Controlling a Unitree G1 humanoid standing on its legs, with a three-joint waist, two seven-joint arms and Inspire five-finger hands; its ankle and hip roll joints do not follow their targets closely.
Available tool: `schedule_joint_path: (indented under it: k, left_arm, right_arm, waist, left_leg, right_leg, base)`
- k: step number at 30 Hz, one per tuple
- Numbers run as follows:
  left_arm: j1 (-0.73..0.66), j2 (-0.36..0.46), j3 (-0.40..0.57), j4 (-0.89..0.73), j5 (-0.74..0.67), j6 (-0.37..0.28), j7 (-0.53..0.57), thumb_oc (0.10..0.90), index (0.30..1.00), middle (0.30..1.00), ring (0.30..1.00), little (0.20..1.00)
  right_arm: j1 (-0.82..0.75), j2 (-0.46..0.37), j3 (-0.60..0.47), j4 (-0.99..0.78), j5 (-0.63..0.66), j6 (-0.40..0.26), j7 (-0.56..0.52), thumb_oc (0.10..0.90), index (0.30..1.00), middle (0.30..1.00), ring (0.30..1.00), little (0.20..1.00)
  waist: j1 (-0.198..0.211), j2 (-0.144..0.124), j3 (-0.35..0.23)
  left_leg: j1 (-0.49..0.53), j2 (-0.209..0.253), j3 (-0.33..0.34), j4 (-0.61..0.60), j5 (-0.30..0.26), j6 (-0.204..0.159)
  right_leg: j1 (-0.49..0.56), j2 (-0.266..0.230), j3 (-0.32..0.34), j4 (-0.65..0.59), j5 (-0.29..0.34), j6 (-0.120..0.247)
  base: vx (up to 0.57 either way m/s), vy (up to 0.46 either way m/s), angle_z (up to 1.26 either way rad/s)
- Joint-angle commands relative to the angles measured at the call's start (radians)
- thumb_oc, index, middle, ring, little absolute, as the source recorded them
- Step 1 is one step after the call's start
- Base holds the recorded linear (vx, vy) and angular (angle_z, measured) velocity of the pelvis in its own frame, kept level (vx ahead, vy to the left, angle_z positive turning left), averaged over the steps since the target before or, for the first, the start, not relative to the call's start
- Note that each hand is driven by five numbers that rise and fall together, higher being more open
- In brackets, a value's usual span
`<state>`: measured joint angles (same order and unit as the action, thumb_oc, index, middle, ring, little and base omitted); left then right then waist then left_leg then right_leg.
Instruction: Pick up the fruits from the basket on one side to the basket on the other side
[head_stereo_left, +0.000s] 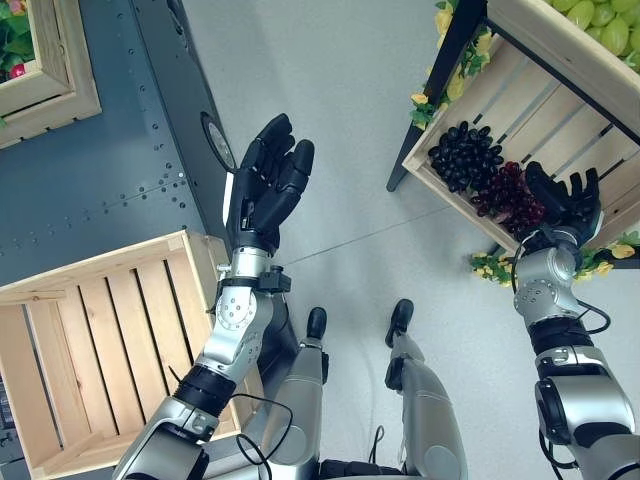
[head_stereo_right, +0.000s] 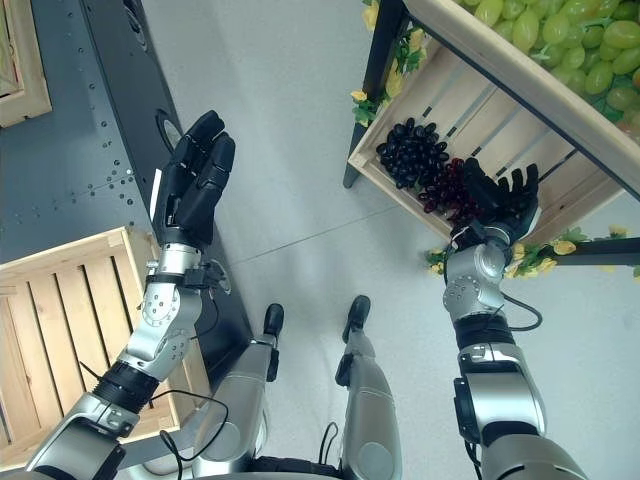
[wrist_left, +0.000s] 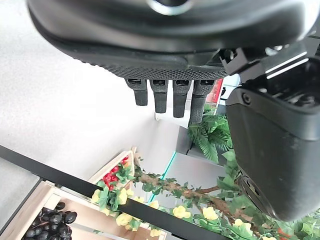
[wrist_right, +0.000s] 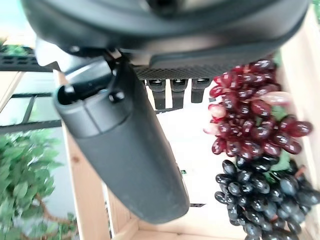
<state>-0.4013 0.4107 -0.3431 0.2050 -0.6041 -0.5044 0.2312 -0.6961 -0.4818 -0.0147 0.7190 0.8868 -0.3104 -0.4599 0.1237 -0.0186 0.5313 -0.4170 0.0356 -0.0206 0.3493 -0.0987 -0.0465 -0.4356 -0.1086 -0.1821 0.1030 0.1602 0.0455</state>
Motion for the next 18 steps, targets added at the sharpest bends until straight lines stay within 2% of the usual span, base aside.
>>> schedule_joint_path:
  k: [1,5,7,10,13,15,16,17,18]
  left_arm:
    - [-0.067,0.012,0.044,-0.151,0.022,-0.062,-0.026,0.8,0.9,0.9,0.9,0.9]
    - [-0.043,-0.002,0.064,-0.155,0.022,-0.063,-0.024,0.8,0.9,0.9,0.9,0.9]
    - [-0.018,-0.018,0.085,-0.161,0.022,-0.064,-0.032,0.8,0.9,0.9,0.9,0.9]
    - [0.03,-0.041,0.104,-0.172,0.017,-0.059,-0.045,0.8,0.9,0.9,0.9,0.9]
    - [0.062,-0.051,0.115,-0.174,0.007,-0.039,-0.059,0.8,0.9,0.9,0.9,0.9]
    - [0.099,-0.058,0.126,-0.176,0.003,-0.009,-0.085,0.8,0.9,0.9,0.9,0.9]
    - [0.138,-0.061,0.13,-0.182,-0.003,0.016,-0.099,0.8,0.9,0.9,0.9,0.9]
    - [0.14,-0.061,0.13,-0.184,-0.002,0.017,-0.099,0.8,0.9,0.9,0.9,0.9]
    - [0.17,-0.063,0.135,-0.185,0.001,0.039,-0.119,0.8,0.9,0.9,0.9,0.9]
  right_arm:
    - [-0.063,-0.136,0.059,-0.204,-0.197,-0.058,0.042,0.8,0.9,0.9,0.9,0.9]
    - [-0.022,-0.104,0.057,-0.313,-0.226,-0.079,0.116,0.8,0.9,0.9,0.9,0.9]
    - [0.024,-0.057,0.05,-0.411,-0.241,-0.094,0.179,0.8,0.9,0.9,0.9,0.9]
    - [0.111,0.03,0.054,-0.55,-0.253,-0.088,0.295,0.8,0.9,0.9,0.9,0.9]
    - [0.175,0.076,0.075,-0.619,-0.267,-0.079,0.36,0.8,0.9,0.9,0.9,0.9]
    - [0.232,0.102,0.084,-0.646,-0.284,-0.058,0.417,0.8,0.9,0.9,0.9,0.9]
    - [0.281,0.118,0.105,-0.671,-0.266,-0.024,0.471,0.8,0.9,0.9,0.9,0.9]
    - [0.284,0.118,0.105,-0.673,-0.266,-0.023,0.471,0.8,0.9,0.9,0.9,0.9]
    - [0.323,0.131,0.116,-0.68,-0.267,-0.01,0.518,0.8,0.9,0.9,0.9,0.9]
  waist:
    - [-0.004,0.024,-0.011]
    - [-0.009,0.027,-0.011]
    - [-0.012,0.03,-0.014]
    - [-0.015,0.027,-0.054]
    - [-0.015,0.022,-0.087]
    - [-0.011,0.019,-0.117]
    - [-0.004,0.014,-0.143]
    - [-0.004,0.014,-0.144]
    - [0.001,0.011,-0.162]
  left_leg:
    - [0.104,-0.036,-0.019,-0.24,0.119,0.022]
    - [0.137,-0.035,-0.018,-0.251,0.119,0.02]
    - [0.177,-0.033,-0.017,-0.273,0.121,0.02]
    - [0.23,-0.032,-0.023,-0.321,0.126,0.019]
    - [0.27,-0.032,-0.023,-0.354,0.127,0.019]
    - [0.299,-0.038,-0.027,-0.371,0.124,0.021]
    - [0.32,-0.044,-0.031,-0.375,0.117,0.023]
    - [0.321,-0.044,-0.032,-0.375,0.117,0.024]
    - [0.332,-0.047,-0.033,-0.374,0.112,0.026]
  right_leg:
    - [0.103,-0.024,-0.018,0.131,-0.155,0.066]
    - [0.132,-0.028,-0.013,0.129,-0.161,0.067]
    - [0.166,-0.034,-0.01,0.12,-0.166,0.069]
    - [0.213,-0.043,-0.001,0.09,-0.165,0.078]
    - [0.254,-0.053,0.001,0.059,-0.161,0.084]
    - [0.287,-0.063,0.002,0.035,-0.155,0.093]
    - [0.316,-0.075,0.0,0.01,-0.148,0.1]
    - [0.318,-0.075,-0.001,0.009,-0.147,0.1]
    - [0.331,-0.085,-0.003,0.0,-0.141,0.107]
  base:
    - [0.0,0.076,-0.02]
    - [0.02,0.094,-0.03]
    - [0.07,0.157,0.03]
    - [0.08,0.141,0.03]
    - [0.09,0.139,0.06]
    - [0.12,0.17,0.14]
    - [0.1,0.147,0.12]
    - [0.1,0.171,0.09]
    - [0.09,0.148,0.03]
